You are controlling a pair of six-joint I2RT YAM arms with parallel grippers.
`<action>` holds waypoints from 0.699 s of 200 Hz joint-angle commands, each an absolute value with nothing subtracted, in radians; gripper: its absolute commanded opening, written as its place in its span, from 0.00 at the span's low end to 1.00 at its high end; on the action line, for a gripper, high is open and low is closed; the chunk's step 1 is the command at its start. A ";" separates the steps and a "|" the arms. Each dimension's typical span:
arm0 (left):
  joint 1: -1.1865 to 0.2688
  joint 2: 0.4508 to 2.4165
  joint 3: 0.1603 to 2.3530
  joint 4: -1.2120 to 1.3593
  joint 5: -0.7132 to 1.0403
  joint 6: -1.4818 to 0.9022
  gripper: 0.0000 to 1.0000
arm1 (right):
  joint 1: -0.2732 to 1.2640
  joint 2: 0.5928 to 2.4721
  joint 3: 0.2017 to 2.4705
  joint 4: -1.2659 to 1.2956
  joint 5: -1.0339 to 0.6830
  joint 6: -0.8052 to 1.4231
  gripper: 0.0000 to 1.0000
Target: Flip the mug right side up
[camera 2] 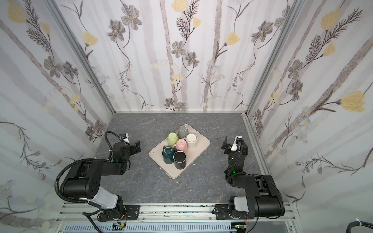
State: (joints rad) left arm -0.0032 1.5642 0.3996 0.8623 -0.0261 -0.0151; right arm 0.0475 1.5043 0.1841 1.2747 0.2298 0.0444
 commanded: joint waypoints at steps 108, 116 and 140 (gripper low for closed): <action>-0.001 1.566 0.402 0.881 -0.028 -0.011 1.00 | 0.048 1.506 0.186 1.338 0.215 0.035 1.00; -0.002 1.566 0.403 0.882 -0.029 -0.011 1.00 | 0.046 1.506 0.186 1.338 0.214 0.035 1.00; -0.002 1.567 0.402 0.881 -0.029 -0.011 1.00 | 0.043 1.507 0.191 1.326 0.207 0.040 1.00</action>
State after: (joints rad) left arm -0.0029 1.5646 0.3996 0.8623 -0.0257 -0.0151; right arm 0.0448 1.5043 0.1841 1.2747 0.2276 0.0444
